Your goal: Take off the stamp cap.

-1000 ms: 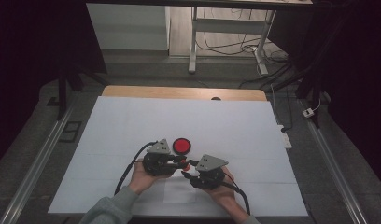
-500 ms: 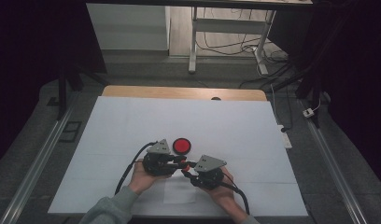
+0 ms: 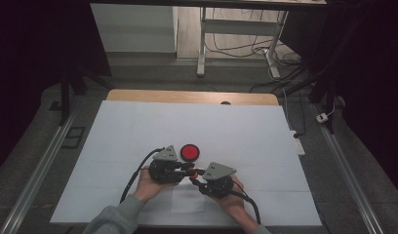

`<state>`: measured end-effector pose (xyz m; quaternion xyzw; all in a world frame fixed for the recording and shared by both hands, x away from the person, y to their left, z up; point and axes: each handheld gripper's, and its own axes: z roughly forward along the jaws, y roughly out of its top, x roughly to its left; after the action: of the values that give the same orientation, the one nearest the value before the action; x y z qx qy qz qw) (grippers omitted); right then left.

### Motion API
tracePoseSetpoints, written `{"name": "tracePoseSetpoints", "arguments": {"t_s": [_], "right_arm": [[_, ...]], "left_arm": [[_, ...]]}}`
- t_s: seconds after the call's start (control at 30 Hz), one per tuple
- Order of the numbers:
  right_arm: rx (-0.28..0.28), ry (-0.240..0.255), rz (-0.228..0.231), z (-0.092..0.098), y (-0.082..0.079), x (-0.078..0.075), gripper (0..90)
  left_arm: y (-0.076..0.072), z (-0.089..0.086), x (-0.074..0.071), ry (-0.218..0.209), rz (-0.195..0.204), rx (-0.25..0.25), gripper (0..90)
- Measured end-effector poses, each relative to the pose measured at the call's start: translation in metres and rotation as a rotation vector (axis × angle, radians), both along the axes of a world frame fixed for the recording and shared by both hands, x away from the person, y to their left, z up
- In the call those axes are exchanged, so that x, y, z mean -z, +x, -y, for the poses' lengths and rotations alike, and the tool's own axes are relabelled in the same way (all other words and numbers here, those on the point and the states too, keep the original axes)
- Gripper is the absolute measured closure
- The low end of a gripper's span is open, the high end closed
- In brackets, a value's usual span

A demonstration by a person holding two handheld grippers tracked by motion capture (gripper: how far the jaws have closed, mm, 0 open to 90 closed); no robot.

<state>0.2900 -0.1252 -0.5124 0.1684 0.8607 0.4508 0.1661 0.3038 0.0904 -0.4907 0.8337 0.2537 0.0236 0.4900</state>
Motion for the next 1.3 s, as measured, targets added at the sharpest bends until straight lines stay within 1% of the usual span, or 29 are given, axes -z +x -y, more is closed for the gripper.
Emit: {"name": "tracePoseSetpoints", "arguments": {"t_s": [0.07, 0.27, 0.67, 0.87, 0.9, 1.07, 1.3], "right_arm": [[0.004, -0.007, 0.000, 0.0002, -0.0005, -0.0003, 63.7], [0.004, -0.002, 0.003, 0.0001, -0.0007, 0.0000, 64.0], [-0.002, -0.008, 0.013, 0.0000, -0.0013, 0.0003, 64.3], [-0.003, -0.014, 0.020, 0.0007, -0.0015, -0.0004, 64.4], [0.001, -0.004, 0.019, 0.0009, -0.0019, -0.0002, 64.4], [0.002, 0.008, 0.019, 0.0015, -0.0023, -0.0004, 64.4], [0.002, 0.009, 0.020, 0.0018, -0.0024, -0.0008, 64.5]], "left_arm": [[0.0000, -0.0001, 0.0001, -0.001, 0.001, 0.001, 72.5], [0.0003, -0.0009, 0.0007, -0.008, -0.001, 0.000, 72.6], [0.0008, -0.0018, 0.0013, -0.012, -0.010, 0.004, 72.7], [0.0004, -0.0021, 0.0012, -0.019, -0.006, 0.002, 72.8], [0.0004, -0.0023, 0.0010, -0.020, -0.007, 0.004, 72.8], [0.0002, -0.0029, 0.0006, -0.031, -0.009, 0.001, 72.7], [-0.0003, -0.0028, 0.0004, -0.032, -0.001, 0.001, 72.8]]}}
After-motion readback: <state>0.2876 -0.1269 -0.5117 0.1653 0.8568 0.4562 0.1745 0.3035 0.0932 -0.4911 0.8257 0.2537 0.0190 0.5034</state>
